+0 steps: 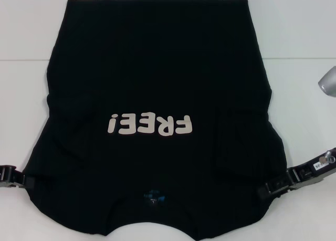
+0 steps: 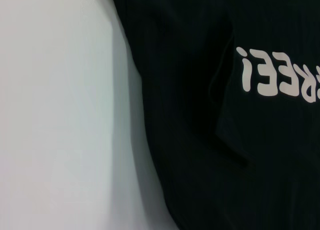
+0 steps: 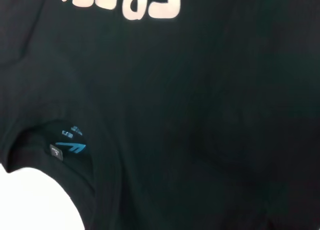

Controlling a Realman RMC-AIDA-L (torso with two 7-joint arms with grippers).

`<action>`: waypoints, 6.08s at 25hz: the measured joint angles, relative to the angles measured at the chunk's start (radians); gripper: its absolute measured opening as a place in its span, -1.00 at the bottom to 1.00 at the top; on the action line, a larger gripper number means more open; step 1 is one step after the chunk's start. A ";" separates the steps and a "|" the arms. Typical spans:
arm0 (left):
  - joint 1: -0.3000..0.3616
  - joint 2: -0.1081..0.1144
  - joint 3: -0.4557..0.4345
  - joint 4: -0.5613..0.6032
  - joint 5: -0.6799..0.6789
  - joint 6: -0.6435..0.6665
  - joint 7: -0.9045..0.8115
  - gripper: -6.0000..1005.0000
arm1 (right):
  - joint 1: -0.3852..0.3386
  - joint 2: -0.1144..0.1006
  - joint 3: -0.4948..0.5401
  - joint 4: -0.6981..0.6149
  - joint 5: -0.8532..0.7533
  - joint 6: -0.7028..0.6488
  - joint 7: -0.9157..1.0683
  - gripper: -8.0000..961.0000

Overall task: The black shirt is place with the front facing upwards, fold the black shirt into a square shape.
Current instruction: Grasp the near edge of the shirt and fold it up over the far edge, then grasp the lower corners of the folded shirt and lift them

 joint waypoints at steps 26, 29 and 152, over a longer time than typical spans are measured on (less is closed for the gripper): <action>-0.012 0.017 0.012 -0.026 -0.005 0.069 0.015 -0.94 | 0.008 -0.013 -0.014 -0.009 -0.006 -0.044 -0.024 -0.83; -0.029 0.045 0.020 -0.085 0.002 0.130 0.039 -0.94 | 0.002 -0.034 -0.013 -0.011 -0.007 -0.115 -0.062 -0.83; -0.080 0.010 0.147 -0.225 -0.379 -0.467 0.012 0.42 | -0.194 0.082 0.026 0.117 0.485 0.155 -1.046 0.90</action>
